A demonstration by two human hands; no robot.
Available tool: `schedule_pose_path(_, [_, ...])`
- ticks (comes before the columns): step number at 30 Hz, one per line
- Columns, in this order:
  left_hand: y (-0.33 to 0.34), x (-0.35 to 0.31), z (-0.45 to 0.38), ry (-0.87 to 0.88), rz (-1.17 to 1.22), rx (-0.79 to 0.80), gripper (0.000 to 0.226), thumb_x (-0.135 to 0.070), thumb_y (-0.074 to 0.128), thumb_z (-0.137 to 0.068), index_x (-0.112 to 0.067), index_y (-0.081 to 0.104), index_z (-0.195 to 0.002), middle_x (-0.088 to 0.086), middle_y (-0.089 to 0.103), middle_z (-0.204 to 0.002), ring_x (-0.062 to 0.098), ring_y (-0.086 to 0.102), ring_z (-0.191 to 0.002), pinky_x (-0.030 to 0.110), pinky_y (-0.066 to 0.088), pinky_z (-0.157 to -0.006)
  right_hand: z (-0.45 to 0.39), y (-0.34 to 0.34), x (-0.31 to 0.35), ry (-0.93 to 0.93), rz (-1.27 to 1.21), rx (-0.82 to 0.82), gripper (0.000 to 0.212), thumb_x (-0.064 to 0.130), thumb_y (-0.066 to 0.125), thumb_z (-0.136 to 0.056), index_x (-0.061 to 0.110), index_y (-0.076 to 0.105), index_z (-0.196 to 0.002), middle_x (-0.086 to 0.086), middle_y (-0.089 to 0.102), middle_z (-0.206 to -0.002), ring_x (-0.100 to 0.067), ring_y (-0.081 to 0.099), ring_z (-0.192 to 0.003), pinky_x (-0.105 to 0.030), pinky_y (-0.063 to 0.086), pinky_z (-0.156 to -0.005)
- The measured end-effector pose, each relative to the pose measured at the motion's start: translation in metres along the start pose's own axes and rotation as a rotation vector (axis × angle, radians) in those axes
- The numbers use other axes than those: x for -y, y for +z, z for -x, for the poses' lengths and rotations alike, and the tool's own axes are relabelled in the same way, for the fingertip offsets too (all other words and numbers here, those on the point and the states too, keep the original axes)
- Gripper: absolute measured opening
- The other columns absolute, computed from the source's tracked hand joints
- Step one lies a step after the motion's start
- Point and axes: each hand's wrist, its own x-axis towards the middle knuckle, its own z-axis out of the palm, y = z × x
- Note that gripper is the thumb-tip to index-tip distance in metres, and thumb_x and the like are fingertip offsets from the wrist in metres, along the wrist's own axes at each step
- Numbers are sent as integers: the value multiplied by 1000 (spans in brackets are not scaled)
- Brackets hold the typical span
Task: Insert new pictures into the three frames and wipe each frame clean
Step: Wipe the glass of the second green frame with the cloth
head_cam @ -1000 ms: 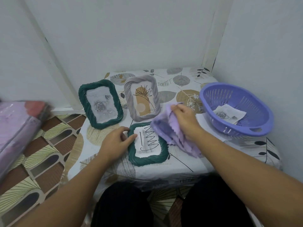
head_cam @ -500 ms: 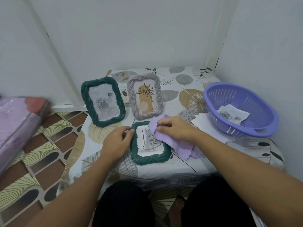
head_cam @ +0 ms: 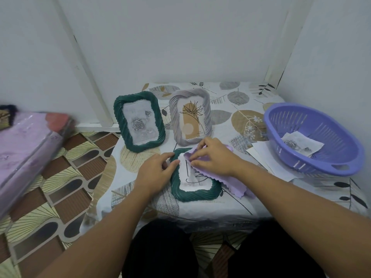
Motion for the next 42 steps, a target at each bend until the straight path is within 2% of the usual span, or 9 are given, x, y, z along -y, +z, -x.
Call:
schedule_pose_path(8, [2, 2, -2, 4, -21, 2, 41, -57, 56, -96, -37, 67, -130, -10, 60, -85, 13, 58, -84, 36, 51, -76, -2, 7, 2, 6, -67, -11, 54, 40, 71, -87, 31, 54, -137, 12, 66, -113, -8, 59, -103, -29, 45, -92])
schedule_pose_path(12, [2, 2, -1, 5, -37, 5, 43, -59, 54, -96, -37, 66, -132, -10, 61, -86, 12, 57, -84, 35, 50, -76, -3, 4, 0, -5, 8, -48, 21, 37, 69, -93, 30, 73, -113, 15, 72, -107, -4, 61, -99, -25, 46, -89])
schedule_pose_path(17, [1, 0, 0, 8, -14, 3, 50, -65, 56, -92, -39, 64, -134, -9, 57, -85, 11, 55, -83, 34, 49, -74, -5, 9, -5, 13, -100, -125, 14, 42, 69, -94, 29, 74, -96, 11, 62, -103, -4, 53, -99, -21, 38, -85])
schedule_pose_path(24, [7, 5, 1, 58, -147, -98, 53, -71, 56, -88, -41, 67, -130, -11, 48, -105, 12, 33, -105, 39, 38, -99, -8, 15, 3, 97, -179, -199, 19, 44, 48, -105, 27, 50, -98, 11, 61, -84, -13, 59, -83, -29, 39, -86])
schedule_pose_path(26, [8, 5, 2, 61, -145, -97, 54, -71, 52, -88, -41, 67, -130, -11, 48, -105, 13, 34, -105, 40, 38, -98, -7, 16, 2, 92, -140, -221, 15, 45, 49, -104, 31, 55, -100, 14, 64, -87, -9, 59, -84, -33, 35, -85])
schedule_pose_path(29, [9, 6, 0, 34, -101, -75, 48, -64, 52, -93, -38, 68, -131, -11, 48, -99, 15, 35, -102, 40, 39, -98, -8, 16, 1, 55, -172, -237, 16, 37, 62, -100, 23, 69, -100, 13, 64, -95, -5, 55, -92, -19, 30, -87])
schedule_pose_path(33, [10, 7, -2, 29, -68, -66, 38, -52, 60, -96, -36, 70, -128, -8, 51, -92, 18, 39, -97, 42, 42, -92, -15, 22, 0, 86, -228, -251, 14, 46, 74, -89, 33, 78, -93, 11, 60, -93, -8, 58, -94, -42, 44, -94])
schedule_pose_path(36, [11, 8, -2, 30, -55, -69, 36, -52, 63, -94, -37, 72, -126, -7, 53, -89, 19, 41, -94, 39, 41, -88, -20, 23, 3, 103, -226, -225, 15, 45, 77, -86, 33, 80, -94, 3, 61, -93, -11, 58, -92, -45, 45, -93])
schedule_pose_path(42, [10, 8, -4, 20, -52, -62, 38, -53, 63, -93, -36, 72, -126, -6, 53, -89, 20, 42, -94, 39, 42, -87, -20, 28, 2, 133, -95, -183, 24, 60, 67, -89, 44, 78, -102, 11, 60, -97, -4, 58, -101, -38, 26, -96])
